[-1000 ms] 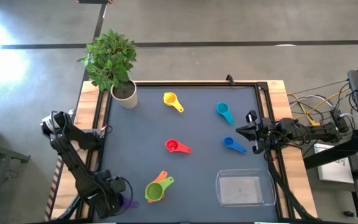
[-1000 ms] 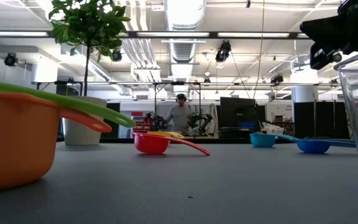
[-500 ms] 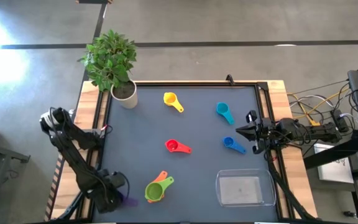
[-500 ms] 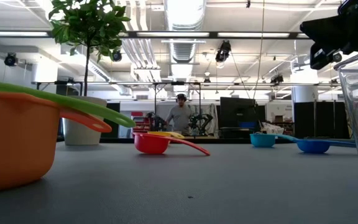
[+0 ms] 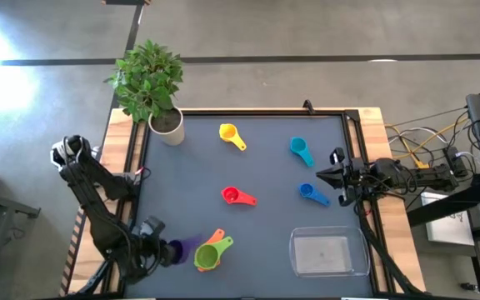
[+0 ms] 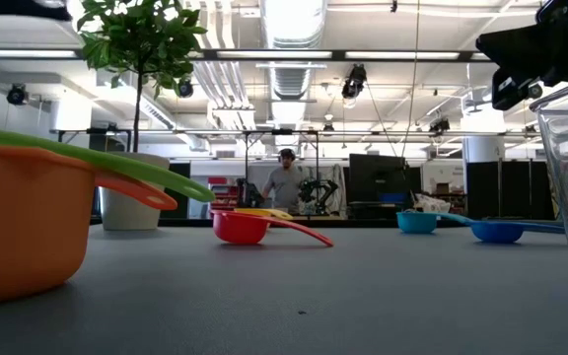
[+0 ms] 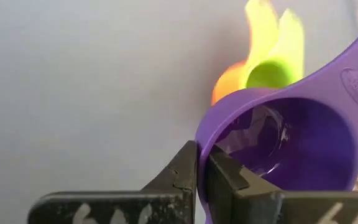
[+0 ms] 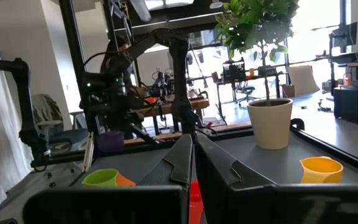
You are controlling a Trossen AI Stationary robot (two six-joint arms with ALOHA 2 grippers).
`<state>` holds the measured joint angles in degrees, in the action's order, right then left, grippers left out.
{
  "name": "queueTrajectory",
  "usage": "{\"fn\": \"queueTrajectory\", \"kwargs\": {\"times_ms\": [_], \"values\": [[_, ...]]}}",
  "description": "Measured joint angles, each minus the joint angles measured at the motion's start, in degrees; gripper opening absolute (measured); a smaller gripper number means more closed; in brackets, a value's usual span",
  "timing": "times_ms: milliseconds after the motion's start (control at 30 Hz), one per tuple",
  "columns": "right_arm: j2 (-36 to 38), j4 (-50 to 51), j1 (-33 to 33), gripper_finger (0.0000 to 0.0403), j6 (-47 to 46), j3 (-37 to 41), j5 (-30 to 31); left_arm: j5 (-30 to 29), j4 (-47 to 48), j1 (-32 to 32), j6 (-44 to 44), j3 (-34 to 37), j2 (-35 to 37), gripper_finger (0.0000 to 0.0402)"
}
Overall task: Nest measuring cups in basket
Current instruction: Stack the purple nest measuring cup into the green nest measuring cup
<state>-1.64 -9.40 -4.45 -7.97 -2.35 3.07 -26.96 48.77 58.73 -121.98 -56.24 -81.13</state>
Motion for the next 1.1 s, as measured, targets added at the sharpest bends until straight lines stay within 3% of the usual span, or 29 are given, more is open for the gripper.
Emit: {"fn": "queueTrajectory", "kwargs": {"times_ms": [333, 667, 900, 1100], "values": [[0.0, -0.4, 0.0, 0.0009, 0.0, 0.0, 0.0, -1.0, -3.9, -9.3, 5.2, -1.9, -3.7, 0.0], [0.0, -0.4, 0.0, 0.0009, 0.0, 0.0, 0.0, 0.2, -8.1, -11.7, 6.3, -3.4, -5.8, 0.0], [0.0, -0.3, 0.0, 0.0009, 0.0, 0.0, 0.0, 5.4, -7.8, -12.9, 7.3, -8.0, -12.0, 0.0], [0.0, -0.4, 0.0, 0.0009, 0.0, 0.0, 0.0, 6.1, -7.4, -12.9, 6.8, -10.6, -15.7, 0.0]]}}
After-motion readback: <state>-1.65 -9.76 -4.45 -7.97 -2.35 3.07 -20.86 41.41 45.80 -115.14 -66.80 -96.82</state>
